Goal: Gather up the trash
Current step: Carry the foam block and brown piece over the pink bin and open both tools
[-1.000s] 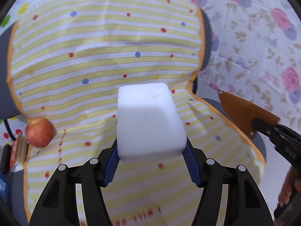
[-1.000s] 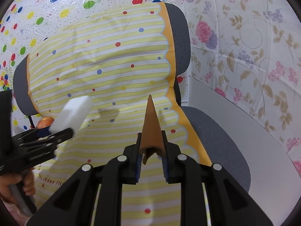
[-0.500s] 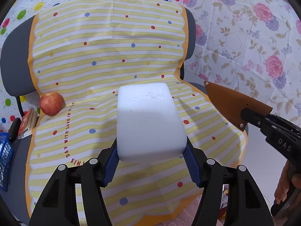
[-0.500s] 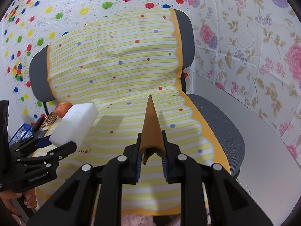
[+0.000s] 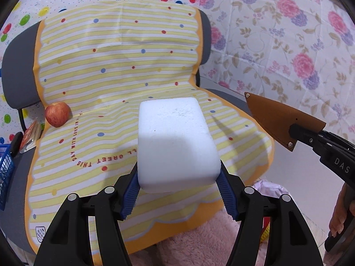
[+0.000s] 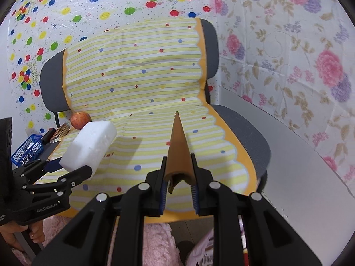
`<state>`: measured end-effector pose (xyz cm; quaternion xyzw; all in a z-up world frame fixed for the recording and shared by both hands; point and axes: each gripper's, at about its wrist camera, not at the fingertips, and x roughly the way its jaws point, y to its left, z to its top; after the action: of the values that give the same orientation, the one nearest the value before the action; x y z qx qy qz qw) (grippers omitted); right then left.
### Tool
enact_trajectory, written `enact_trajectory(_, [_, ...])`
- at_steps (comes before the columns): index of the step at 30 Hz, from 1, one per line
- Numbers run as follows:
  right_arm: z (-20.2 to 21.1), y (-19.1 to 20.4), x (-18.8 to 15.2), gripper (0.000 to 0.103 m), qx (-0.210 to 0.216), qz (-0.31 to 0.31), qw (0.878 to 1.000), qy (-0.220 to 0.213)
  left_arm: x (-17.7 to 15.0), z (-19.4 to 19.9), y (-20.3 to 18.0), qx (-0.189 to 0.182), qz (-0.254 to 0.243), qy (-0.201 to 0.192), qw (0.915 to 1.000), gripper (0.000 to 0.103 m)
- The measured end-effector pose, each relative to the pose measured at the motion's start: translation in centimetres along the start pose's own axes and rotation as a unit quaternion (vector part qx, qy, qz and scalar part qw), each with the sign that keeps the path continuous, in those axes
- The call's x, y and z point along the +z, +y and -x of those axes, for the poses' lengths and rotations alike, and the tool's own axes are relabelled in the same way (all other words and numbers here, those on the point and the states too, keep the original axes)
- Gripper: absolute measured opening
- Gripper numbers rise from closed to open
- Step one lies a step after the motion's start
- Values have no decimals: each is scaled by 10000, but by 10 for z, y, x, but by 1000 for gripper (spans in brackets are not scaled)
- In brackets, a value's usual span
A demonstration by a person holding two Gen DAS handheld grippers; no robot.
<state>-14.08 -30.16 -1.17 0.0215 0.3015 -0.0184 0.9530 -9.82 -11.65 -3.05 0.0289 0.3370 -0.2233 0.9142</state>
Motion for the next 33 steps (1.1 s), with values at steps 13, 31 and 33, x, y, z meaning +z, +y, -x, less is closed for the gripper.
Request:
enact_trajectory(13, [82,-41,-59,18,-1062,-337,9937,-69,-34,9,-94,-1338,-893,-72,9870,65])
enact_trajectory(31, [119,-113,-99,19,-1652,-942,9818,-2,-31,-15,-182,-2041,-1372,188,9691,74])
enact_trajectory(33, [115,-118,-99,20,-1638,-979,9816,-3,-30,-19,-183,-2024,-1332,195,9700,88])
